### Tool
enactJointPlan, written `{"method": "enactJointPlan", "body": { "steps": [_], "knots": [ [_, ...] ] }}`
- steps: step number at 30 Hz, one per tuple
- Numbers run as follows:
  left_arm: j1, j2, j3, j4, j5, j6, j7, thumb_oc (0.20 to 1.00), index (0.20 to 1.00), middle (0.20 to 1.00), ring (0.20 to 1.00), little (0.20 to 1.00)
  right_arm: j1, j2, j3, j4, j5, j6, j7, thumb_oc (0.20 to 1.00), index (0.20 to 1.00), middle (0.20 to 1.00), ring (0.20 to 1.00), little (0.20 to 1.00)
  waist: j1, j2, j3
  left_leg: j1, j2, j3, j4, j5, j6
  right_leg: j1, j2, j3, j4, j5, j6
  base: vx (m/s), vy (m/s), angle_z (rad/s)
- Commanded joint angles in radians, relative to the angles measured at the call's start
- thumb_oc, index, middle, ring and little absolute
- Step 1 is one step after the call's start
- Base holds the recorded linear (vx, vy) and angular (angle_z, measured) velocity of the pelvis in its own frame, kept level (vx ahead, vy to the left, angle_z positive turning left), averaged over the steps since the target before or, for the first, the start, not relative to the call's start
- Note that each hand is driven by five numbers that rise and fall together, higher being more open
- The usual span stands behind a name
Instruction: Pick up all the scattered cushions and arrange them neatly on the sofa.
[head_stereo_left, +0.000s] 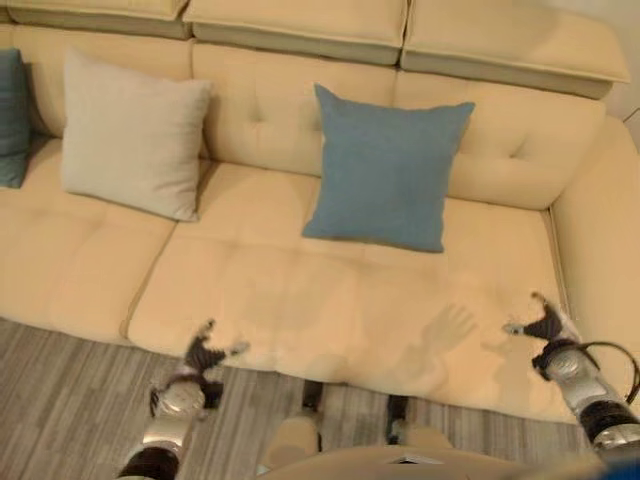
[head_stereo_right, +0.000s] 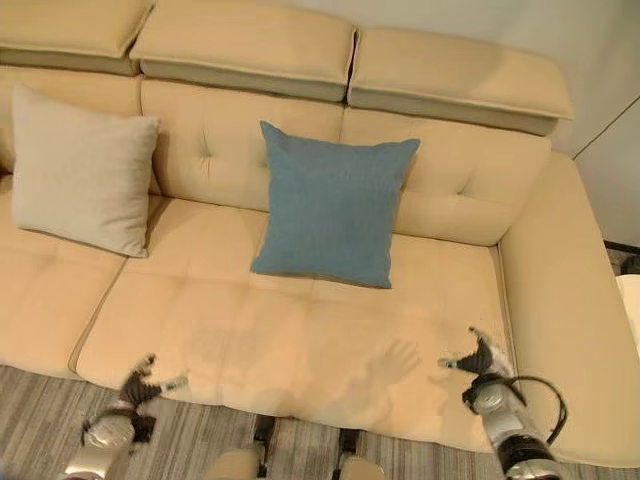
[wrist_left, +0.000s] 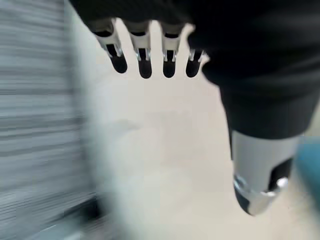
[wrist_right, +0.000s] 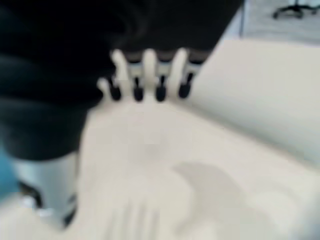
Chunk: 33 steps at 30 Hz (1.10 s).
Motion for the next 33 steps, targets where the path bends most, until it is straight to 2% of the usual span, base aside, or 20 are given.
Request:
{"method": "enactJointPlan", "body": {
  "steps": [1,5,9,11,12,13,14,17,19,20,23,25,30,33],
  "knots": [
    [-0.084,0.011,-0.016,0.105,0.149,-0.010,0.004,1.000,1.000,1.000,1.000,1.000,-0.036,-0.033,0.036,0.053,-0.056,-0.010,-0.001,1.000,1.000,1.000,1.000,1.000,0.002,-0.020,-0.006,0.038,-0.028,0.039,0.056,-0.118,0.012,0.004,0.014,0.012,0.051,-0.029,0.024,0.01,-0.026,-0.07],
    [-0.033,-0.061,-0.006,0.295,0.214,0.028,0.017,1.000,1.000,1.000,1.000,1.000,0.040,0.072,0.046,0.213,-0.032,-0.004,0.007,1.000,1.000,1.000,1.000,1.000,0.012,-0.023,-0.023,0.099,-0.015,0.050,0.051,-0.129,0.014,0.059,0.032,0.028,0.038,-0.047,0.014,-0.02,-0.078,-0.19],
    [-0.011,-0.065,0.016,0.315,0.215,0.033,0.020,1.000,1.000,1.000,1.000,1.000,0.068,0.085,0.033,0.245,-0.016,-0.004,0.010,1.000,1.000,1.000,1.000,1.000,0.014,-0.025,-0.026,0.120,-0.001,0.051,0.052,-0.128,0.006,0.084,0.045,0.027,0.034,-0.062,0.005,-0.04,-0.092,-0.08],
    [-0.016,-0.068,0.022,0.310,0.184,0.031,0.019,1.000,1.000,1.000,1.000,1.000,0.070,0.084,0.020,0.255,0.011,-0.004,0.009,1.000,1.000,1.000,1.000,1.000,0.010,-0.027,-0.009,0.107,0.016,0.047,0.077,-0.122,-0.004,0.087,0.058,0.025,0.046,-0.083,-0.010,-0.18,-0.123,0.04],
    [-0.033,-0.063,0.017,0.296,0.165,0.031,0.019,1.000,1.000,1.000,1.000,1.000,0.066,0.081,0.014,0.258,0.030,0.002,0.008,1.000,1.000,1.000,1.000,1.000,0.006,-0.031,0.016,0.069,0.024,0.042,0.113,-0.104,-0.015,0.077,0.060,0.019,0.053,-0.086,-0.019,-0.20,-0.082,0.15],
    [-0.034,-0.063,0.017,0.296,0.164,0.031,0.019,1.000,1.000,1.000,1.000,1.000,0.065,0.081,0.013,0.258,0.031,0.002,0.007,1.000,1.000,1.000,1.000,1.000,0.004,-0.031,0.015,0.065,0.023,0.040,0.116,-0.105,-0.015,0.076,0.060,0.017,0.053,-0.087,-0.019,-0.34,-0.081,0.37],
    [-0.057,-0.063,0.001,0.285,0.146,0.025,0.018,1.000,1.000,1.000,1.000,1.000,0.058,0.076,0.012,0.257,0.051,0.001,0.005,1.000,1.000,1.000,1.000,1.000,0.004,-0.041,0.042,0.004,0.014,0.032,0.208,-0.115,-0.020,0.054,0.052,0.009,0.069,-0.080,-0.025,-0.29,-0.048,0.43],
    [-0.074,-0.072,-0.002,0.286,0.131,0.027,0.017,1.000,1.000,1.000,1.000,1.000,0.050,0.074,0.016,0.265,0.057,0.007,0.010,1.000,1.000,1.000,1.000,1.000,0.000,-0.062,0.053,-0.011,0.001,0.020,0.350,-0.184,-0.009,0.015,0.033,0.010,0.081,-0.058,-0.031,-0.26,0.001,0.43],
    [-0.070,-0.082,-0.002,0.291,0.134,0.029,0.021,1.000,1.000,1.000,1.000,1.000,0.051,0.075,0.017,0.269,0.051,0.013,0.011,1.000,1.000,1.000,1.000,1.000,-0.008,-0.061,0.045,0.023,0.018,0.019,0.385,-0.203,-0.006,0.000,0.032,0.015,0.088,-0.052,-0.031,-0.15,0.108,0.11],
    [-0.065,-0.089,-0.001,0.292,0.135,0.030,0.023,1.000,1.000,1.000,1.000,1.000,0.050,0.076,0.014,0.265,0.053,0.013,0.018,1.000,1.000,1.000,1.000,1.000,-0.023,-0.046,0.025,0.082,0.038,0.015,0.339,-0.208,-0.012,-0.022,0.035,0.020,0.098,-0.047,-0.028,-0.09,0.116,0.03],
    [-0.068,-0.095,-0.009,0.286,0.133,0.032,0.022,1.000,1.000,1.000,1.000,1.000,0.049,0.079,0.010,0.267,0.056,0.014,0.021,1.000,1.000,1.000,1.000,1.000,-0.036,-0.030,0.014,0.122,0.040,0.019,0.260,-0.220,-0.014,-0.044,0.030,0.016,0.112,-0.035,-0.018,-0.10,0.139,0.18],
    [-0.074,-0.096,-0.015,0.282,0.130,0.033,0.022,1.000,1.000,1.000,1.000,1.000,0.043,0.084,0.006,0.272,0.060,0.020,0.025,1.000,1.000,1.000,1.000,1.000,-0.043,-0.025,0.010,0.141,0.018,0.016,0.197,-0.246,-0.003,-0.071,0.011,0.014,0.125,-0.015,-0.008,-0.15,0.195,0.31],
    [-0.105,-0.078,-0.009,0.282,0.119,0.033,0.041,1.000,1.000,1.000,1.000,1.000,0.016,0.100,0.010,0.273,0.051,0.038,0.021,1.000,1.000,1.000,1.000,1.000,-0.039,-0.033,0.044,0.127,-0.046,0.008,0.163,-0.247,0.034,-0.138,-0.045,0.010,0.135,0.061,0.036,-0.23,0.185,-0.05],
    [-0.114,-0.059,0.005,0.294,0.115,0.035,0.044,1.000,1.000,1.000,1.000,1.000,0.002,0.105,0.017,0.283,0.037,0.045,0.022,1.000,1.000,1.000,1.000,1.000,-0.031,-0.028,0.061,0.105,-0.058,0.016,0.165,-0.231,0.052,-0.155,-0.062,0.009,0.161,0.051,0.044,-0.23,0.118,-0.21]
  ]
}}
